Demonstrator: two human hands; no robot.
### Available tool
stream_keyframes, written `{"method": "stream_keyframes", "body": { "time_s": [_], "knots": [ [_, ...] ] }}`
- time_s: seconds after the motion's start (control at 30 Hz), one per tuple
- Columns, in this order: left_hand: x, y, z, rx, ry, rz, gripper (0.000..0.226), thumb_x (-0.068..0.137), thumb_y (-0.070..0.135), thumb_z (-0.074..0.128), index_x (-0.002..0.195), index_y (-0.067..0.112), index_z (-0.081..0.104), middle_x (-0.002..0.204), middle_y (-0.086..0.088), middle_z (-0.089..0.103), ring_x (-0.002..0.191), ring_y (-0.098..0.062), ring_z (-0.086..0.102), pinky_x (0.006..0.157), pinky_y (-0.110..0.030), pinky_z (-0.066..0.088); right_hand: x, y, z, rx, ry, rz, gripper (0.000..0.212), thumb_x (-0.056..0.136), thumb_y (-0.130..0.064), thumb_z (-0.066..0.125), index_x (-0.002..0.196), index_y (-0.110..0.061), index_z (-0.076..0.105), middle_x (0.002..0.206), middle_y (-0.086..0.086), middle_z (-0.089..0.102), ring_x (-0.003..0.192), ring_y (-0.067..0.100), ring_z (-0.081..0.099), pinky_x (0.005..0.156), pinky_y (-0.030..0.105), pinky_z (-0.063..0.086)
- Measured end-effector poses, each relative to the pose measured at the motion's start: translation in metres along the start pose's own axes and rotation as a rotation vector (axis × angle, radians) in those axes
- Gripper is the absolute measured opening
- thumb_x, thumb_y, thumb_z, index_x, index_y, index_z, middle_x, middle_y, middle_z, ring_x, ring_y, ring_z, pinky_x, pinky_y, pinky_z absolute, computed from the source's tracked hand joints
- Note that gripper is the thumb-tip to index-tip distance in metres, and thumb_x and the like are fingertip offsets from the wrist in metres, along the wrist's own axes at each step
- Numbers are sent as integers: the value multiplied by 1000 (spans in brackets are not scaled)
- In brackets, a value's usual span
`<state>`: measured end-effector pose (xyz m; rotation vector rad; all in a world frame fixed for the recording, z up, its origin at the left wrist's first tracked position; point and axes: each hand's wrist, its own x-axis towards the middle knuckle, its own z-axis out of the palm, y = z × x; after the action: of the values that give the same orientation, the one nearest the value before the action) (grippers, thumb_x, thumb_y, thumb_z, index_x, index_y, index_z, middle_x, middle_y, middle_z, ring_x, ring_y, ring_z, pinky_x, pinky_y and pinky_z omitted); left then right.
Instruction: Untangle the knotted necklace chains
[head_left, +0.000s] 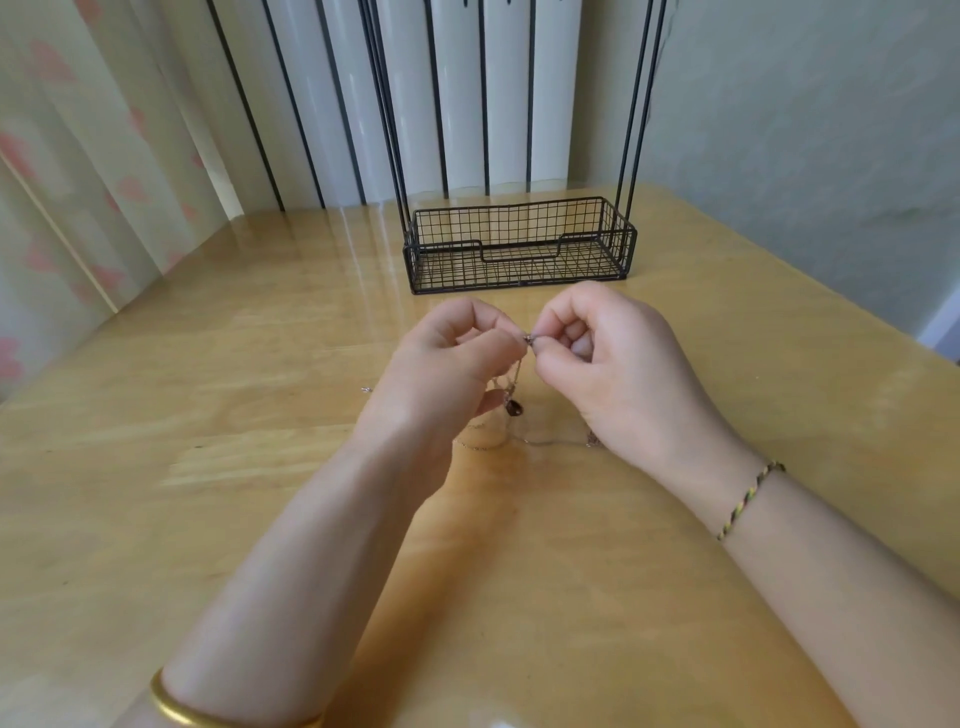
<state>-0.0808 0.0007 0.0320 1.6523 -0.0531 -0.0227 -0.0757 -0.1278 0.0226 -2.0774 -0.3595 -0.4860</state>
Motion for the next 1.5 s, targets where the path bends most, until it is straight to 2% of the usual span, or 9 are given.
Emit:
{"method": "stream_keyframes", "body": {
  "time_s": [0.1,0.27,0.5,0.63,0.83,0.97,1.07,1.13,1.5],
  "knots": [
    [1,0,-3,112,8,23,18,85,9,63,71,20,60,69,4,52,56,-6,42,47,-11,35,1,1,-1,40,-15,22,12,83,-5,60,77,-15,56,61,-11,48,55,3,44,51,12,37],
    [3,0,-5,234,40,53,14,84,16,64,71,21,62,86,6,53,63,-7,44,42,-8,31,0,2,2,-20,-32,-19,12,85,-4,58,80,-14,56,61,-12,44,57,1,45,52,11,36],
    [4,1,-8,452,111,39,9,71,35,62,63,39,62,107,5,57,114,-32,48,83,-40,44,-2,4,3,-191,-75,-130,13,88,-6,55,85,-19,54,84,-18,43,70,-2,46,66,9,37],
    [4,-1,-9,455,112,22,25,81,24,64,59,34,60,118,5,55,117,-29,44,76,-32,37,-1,4,1,-230,-49,-143,16,89,-5,55,84,-20,54,85,-17,44,73,1,47,68,15,38],
    [4,2,-11,542,201,103,18,80,25,67,65,35,64,99,16,50,113,-26,44,101,-48,38,-1,2,-1,-157,-22,-61,19,84,0,55,84,-19,59,74,-9,49,61,0,44,58,11,37],
    [5,1,-10,485,188,158,16,73,31,69,66,43,63,86,14,49,93,-23,51,90,-49,46,0,1,-6,21,-42,107,10,82,-7,62,84,-17,61,60,-7,48,48,2,43,47,12,34],
    [7,-1,-10,377,145,191,7,76,23,70,71,24,66,70,12,48,56,-2,44,55,-18,42,0,2,-5,78,-82,178,6,83,-19,68,83,-20,63,52,-10,43,42,1,41,44,13,31],
    [6,-1,-9,316,115,209,10,82,12,67,73,15,65,62,11,46,47,0,40,43,-10,32,0,2,-5,96,-91,182,3,84,-22,68,85,-23,65,50,-11,41,42,1,40,45,16,32],
    [3,0,-6,194,84,226,7,84,6,62,77,9,63,74,-6,61,60,-9,47,48,-15,37,0,4,-1,172,-29,145,12,89,-16,61,78,-20,64,56,-7,45,49,2,39,48,15,32]
  ]
}}
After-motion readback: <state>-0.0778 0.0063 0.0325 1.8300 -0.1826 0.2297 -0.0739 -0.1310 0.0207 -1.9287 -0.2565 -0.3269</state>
